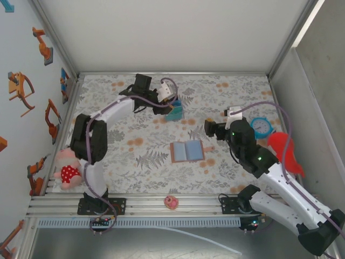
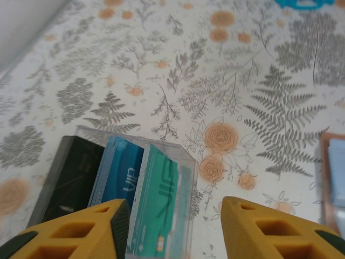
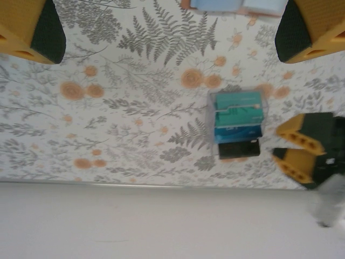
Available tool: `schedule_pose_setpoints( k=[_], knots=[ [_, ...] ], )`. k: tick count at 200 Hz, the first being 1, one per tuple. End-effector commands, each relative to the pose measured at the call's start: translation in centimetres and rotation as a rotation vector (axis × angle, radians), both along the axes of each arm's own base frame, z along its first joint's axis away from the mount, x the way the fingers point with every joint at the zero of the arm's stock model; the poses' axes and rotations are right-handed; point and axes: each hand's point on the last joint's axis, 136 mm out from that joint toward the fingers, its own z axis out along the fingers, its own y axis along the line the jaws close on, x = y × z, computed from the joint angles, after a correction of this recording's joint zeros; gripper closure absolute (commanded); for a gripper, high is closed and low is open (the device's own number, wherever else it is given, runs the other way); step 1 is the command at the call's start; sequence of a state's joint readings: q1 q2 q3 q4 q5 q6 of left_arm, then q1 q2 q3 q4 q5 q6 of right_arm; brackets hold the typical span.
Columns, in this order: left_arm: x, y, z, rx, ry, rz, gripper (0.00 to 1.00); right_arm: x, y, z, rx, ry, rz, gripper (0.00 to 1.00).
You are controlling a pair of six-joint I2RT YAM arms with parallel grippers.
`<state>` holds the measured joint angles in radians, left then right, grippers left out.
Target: Take the credit cards out of the card holder
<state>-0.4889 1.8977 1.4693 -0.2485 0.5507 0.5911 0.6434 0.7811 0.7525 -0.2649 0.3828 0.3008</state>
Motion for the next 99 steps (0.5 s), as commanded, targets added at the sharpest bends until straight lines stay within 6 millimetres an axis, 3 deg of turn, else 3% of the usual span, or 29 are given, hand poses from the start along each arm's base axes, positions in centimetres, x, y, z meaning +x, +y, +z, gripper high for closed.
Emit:
schedule_pose_setpoints(
  k=[1, 25, 39, 51, 99],
  knots=[
    [0.1, 2.1, 2.5, -0.048, -0.054, 0.157, 0.40, 0.3, -2.9, 0.3, -0.007, -0.031, -0.158, 0.01],
    [-1.3, 5.4, 3.2, -0.047, -0.098, 0.319, 0.19, 0.3, -3.7, 0.0, -0.031, -0.036, -0.201, 0.01],
    [-2.3, 7.6, 3.6, -0.063, -0.133, 0.429, 0.00, 0.3, -5.7, -0.6, -0.030, -0.033, -0.325, 0.01],
    [-3.1, 9.8, 3.8, -0.070, -0.163, 0.530, 0.03, 0.2, -7.1, -0.9, -0.029, -0.045, -0.413, 0.01],
    [-5.9, 19.6, 3.2, -0.033, -0.315, 0.953, 0.03, 1.5, -7.5, -3.4, -0.231, -0.087, -0.423, 0.01]
  ],
)
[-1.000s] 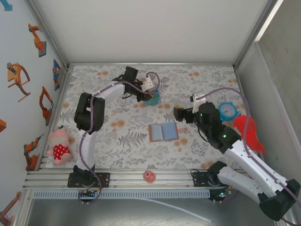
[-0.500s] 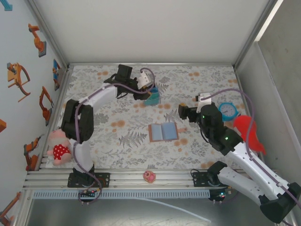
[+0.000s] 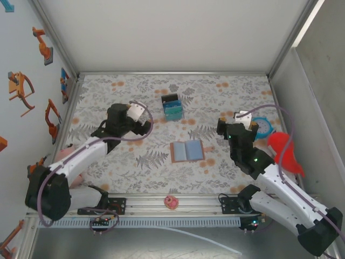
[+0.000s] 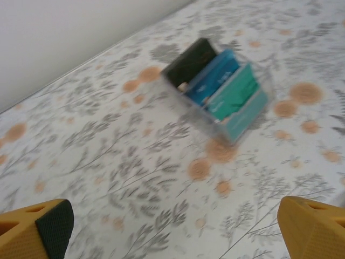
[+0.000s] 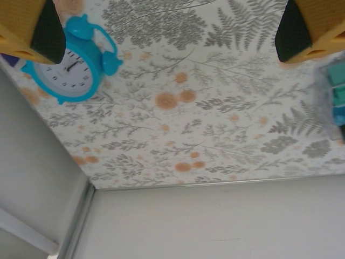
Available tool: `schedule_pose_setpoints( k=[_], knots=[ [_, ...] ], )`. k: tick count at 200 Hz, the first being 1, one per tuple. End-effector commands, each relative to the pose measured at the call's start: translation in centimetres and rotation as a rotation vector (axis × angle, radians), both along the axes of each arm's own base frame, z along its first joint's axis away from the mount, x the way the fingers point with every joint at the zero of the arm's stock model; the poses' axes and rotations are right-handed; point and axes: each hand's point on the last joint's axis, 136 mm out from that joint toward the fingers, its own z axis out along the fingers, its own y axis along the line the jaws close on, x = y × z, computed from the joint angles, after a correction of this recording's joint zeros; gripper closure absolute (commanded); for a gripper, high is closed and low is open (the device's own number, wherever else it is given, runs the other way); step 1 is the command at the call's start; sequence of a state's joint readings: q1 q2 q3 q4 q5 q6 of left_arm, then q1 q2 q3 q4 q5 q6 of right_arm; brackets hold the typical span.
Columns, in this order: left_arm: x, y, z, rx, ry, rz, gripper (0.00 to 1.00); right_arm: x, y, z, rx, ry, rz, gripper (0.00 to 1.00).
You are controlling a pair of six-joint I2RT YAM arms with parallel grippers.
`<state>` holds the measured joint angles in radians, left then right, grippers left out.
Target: Take the credit cards out of the card holder
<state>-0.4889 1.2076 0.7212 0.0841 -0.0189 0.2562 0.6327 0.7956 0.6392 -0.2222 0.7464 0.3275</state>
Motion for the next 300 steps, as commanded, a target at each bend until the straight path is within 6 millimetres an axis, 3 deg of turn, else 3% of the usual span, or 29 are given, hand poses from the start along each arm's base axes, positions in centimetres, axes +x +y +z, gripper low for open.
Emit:
schedule_pose_setpoints(
  k=[1, 53, 118, 189, 250, 271, 288, 300],
  knots=[
    [0.5, 5.8, 1.4, -0.011, -0.129, 0.312, 0.03, 0.8, -1.2, -0.2, -0.099, -0.057, -0.068, 0.01],
    [-0.9, 14.1, -1.2, -0.028, -0.189, 0.606, 0.03, 1.8, -1.8, -2.9, -0.161, -0.119, -0.048, 0.01],
    [0.3, 18.1, -3.1, -0.153, -0.215, 0.660, 0.03, 3.3, -4.4, -5.5, -0.156, -0.091, -0.088, 0.01],
    [2.8, 17.4, -3.2, -0.271, -0.205, 0.611, 0.03, 4.0, -6.8, -5.9, -0.100, -0.084, -0.156, 0.01],
    [2.9, 17.1, -6.7, -0.269, -0.193, 0.601, 0.03, 4.7, -7.9, -6.8, -0.077, -0.067, -0.175, 0.01],
    [3.9, 15.7, -8.9, -0.252, -0.136, 0.520, 0.03, 5.2, -8.4, -7.1, -0.065, -0.066, -0.176, 0.01],
    [4.6, 15.6, -9.6, -0.286, -0.038, 0.478, 0.03, 5.7, -8.7, -7.7, -0.057, -0.059, -0.177, 0.01],
    [5.1, 15.9, -9.1, -0.361, -0.030, 0.445, 0.03, 6.0, -8.9, -8.1, -0.049, -0.055, -0.173, 0.01]
  ],
)
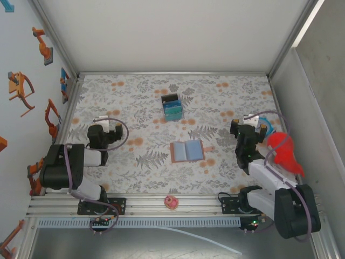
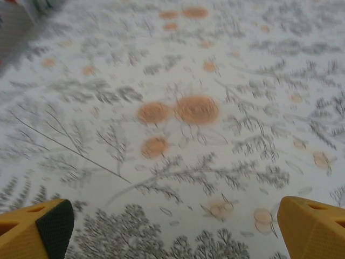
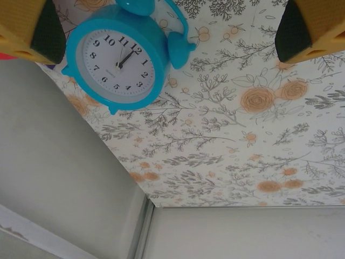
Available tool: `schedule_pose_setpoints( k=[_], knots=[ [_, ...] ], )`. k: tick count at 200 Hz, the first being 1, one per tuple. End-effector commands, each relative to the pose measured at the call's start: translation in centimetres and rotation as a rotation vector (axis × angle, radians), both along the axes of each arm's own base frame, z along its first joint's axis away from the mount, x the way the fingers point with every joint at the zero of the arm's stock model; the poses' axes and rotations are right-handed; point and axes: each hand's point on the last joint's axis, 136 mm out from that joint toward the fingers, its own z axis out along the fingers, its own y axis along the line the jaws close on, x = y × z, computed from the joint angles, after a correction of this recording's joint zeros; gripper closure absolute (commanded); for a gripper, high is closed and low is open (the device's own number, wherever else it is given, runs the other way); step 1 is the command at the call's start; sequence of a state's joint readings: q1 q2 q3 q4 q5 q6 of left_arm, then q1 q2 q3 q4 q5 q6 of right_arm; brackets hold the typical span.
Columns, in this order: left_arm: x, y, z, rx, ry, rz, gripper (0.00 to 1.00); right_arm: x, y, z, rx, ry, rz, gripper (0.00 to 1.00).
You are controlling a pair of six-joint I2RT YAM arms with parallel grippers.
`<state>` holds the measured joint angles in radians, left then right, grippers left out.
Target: Take the credit cards out of the card holder
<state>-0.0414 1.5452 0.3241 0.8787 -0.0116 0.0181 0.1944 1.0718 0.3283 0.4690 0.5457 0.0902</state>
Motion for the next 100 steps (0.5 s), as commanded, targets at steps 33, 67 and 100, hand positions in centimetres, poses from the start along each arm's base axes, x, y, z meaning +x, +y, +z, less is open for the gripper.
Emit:
schedule_pose_setpoints(
  k=[33, 67, 100],
  knots=[
    [1.8, -0.1, 2.6, -0.135, -0.066, -0.084, 0.03, 2.1, -0.4, -0.7, 0.081, -0.057, 0.042, 0.01],
    [1.9, -0.1, 2.3, -0.105, -0.048, -0.061, 0.03, 3.1, -0.2, -2.3, 0.072, -0.023, 0.094, 0.01],
    [1.9, -0.1, 2.3, -0.102, -0.047, -0.059, 0.03, 3.9, 0.0, -2.6, 0.049, -0.039, 0.140, 0.01]
  ],
)
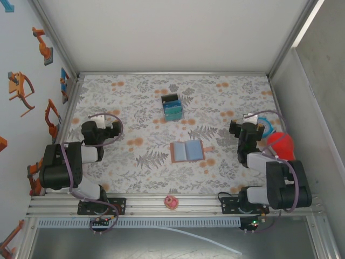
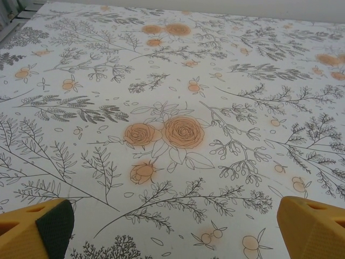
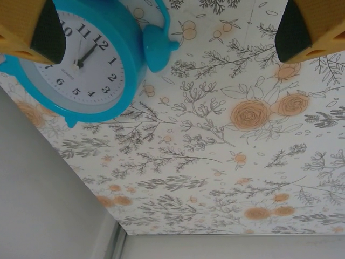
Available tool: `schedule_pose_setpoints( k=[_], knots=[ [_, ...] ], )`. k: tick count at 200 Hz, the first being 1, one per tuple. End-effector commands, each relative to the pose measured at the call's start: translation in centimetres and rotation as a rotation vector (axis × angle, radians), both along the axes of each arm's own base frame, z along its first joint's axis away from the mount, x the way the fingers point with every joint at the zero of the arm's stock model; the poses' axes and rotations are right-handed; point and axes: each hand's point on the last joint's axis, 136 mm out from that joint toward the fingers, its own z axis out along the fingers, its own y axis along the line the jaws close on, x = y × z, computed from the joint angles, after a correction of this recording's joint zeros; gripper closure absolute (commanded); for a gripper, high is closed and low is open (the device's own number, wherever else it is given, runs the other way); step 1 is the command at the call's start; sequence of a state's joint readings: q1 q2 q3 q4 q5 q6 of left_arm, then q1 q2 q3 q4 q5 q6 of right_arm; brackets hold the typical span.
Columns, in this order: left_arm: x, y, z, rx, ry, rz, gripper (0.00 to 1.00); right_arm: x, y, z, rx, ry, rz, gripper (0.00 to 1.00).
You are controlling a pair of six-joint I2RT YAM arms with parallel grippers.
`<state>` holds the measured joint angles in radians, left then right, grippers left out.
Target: Take the credit cards out of the card holder
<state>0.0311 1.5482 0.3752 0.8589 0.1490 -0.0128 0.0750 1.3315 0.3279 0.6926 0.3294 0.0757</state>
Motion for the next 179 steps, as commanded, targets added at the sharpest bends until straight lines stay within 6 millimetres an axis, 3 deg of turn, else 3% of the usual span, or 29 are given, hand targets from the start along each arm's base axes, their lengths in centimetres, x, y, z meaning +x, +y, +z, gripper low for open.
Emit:
schedule_pose_setpoints(
  k=[1, 41, 70, 95, 179],
  knots=[
    [0.6, -0.1, 0.9, -0.006, -0.022, 0.002, 0.03, 1.1, 0.3, 1.5, -0.005, -0.093, 0.051, 0.01],
    [0.6, -0.1, 0.9, -0.005, -0.023, 0.003, 0.03, 2.4, 0.0, -1.4, 0.045, -0.066, 0.081, 0.01],
    [0.6, -0.1, 1.0, -0.004, -0.023, 0.002, 0.03, 2.9, -0.9, -1.6, 0.105, -0.037, 0.062, 0.01],
    [0.6, -0.1, 1.0, -0.004, -0.024, 0.004, 0.03, 3.4, 1.3, -1.8, 0.135, -0.010, 0.217, 0.00],
    [0.6, -0.2, 0.9, -0.003, -0.022, 0.002, 0.03, 3.4, 1.2, -1.7, 0.145, -0.018, 0.228, 0.01]
  ],
)
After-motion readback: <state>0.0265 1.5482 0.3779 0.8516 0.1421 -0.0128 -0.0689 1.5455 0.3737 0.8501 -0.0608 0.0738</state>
